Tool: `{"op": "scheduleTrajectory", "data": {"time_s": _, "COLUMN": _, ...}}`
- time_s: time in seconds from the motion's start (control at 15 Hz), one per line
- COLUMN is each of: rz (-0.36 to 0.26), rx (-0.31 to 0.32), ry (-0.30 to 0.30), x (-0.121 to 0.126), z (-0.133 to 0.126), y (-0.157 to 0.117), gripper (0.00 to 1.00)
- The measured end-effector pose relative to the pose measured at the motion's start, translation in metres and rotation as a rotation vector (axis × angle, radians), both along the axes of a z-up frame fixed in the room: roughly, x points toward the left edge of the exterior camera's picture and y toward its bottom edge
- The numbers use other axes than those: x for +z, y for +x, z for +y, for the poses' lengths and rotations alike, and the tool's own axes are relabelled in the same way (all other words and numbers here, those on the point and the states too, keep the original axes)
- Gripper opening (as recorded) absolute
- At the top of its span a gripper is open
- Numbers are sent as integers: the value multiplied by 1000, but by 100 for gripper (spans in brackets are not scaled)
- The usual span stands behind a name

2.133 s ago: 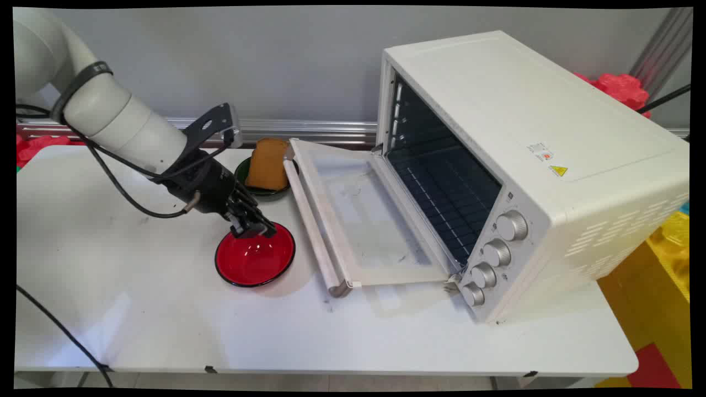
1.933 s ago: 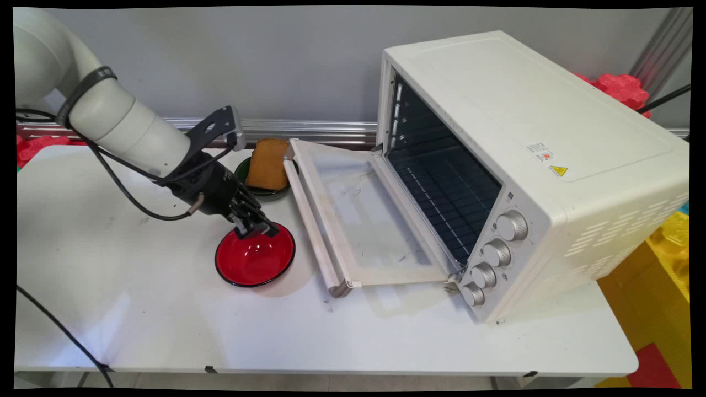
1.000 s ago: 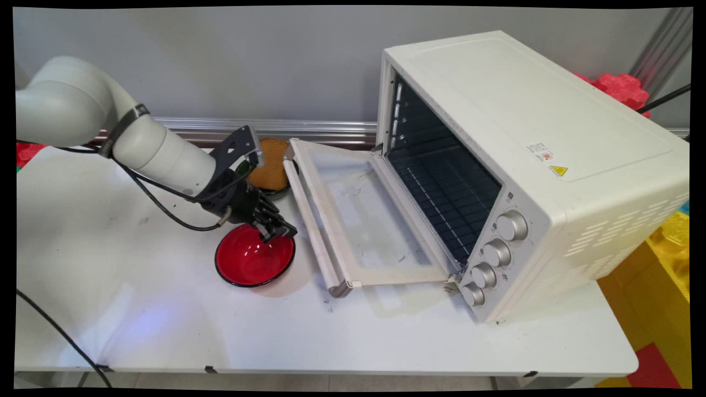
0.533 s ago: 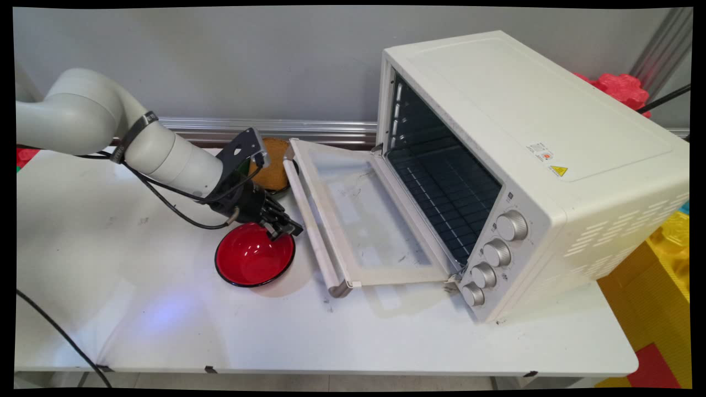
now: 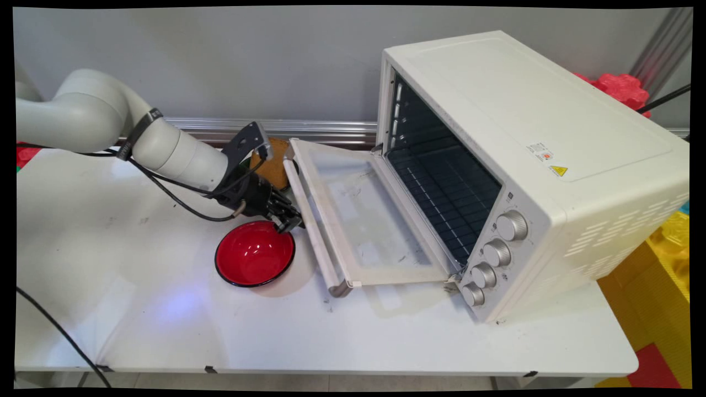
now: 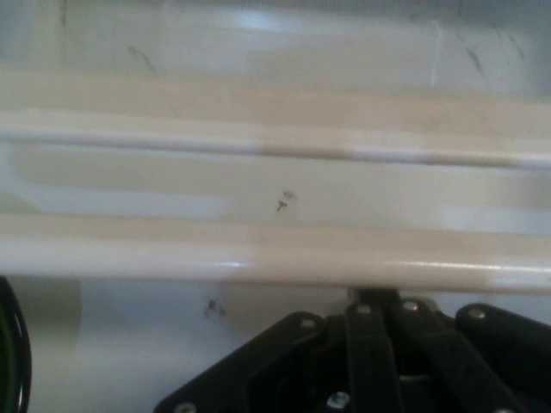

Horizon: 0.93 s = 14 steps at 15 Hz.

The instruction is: Close the oven

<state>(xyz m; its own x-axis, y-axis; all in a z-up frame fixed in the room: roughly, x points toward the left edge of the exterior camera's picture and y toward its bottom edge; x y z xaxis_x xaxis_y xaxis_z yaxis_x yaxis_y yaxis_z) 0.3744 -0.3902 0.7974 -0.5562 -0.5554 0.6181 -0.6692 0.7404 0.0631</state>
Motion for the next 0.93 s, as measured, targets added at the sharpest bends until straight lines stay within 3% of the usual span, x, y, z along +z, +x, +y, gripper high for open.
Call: {"op": "scheduleTrajectory", "data": {"time_s": 0.93, "rz": 94, "rx": -24, "ry": -48, "x": 27, "z": -15, "y": -2, "gripper": 0}}
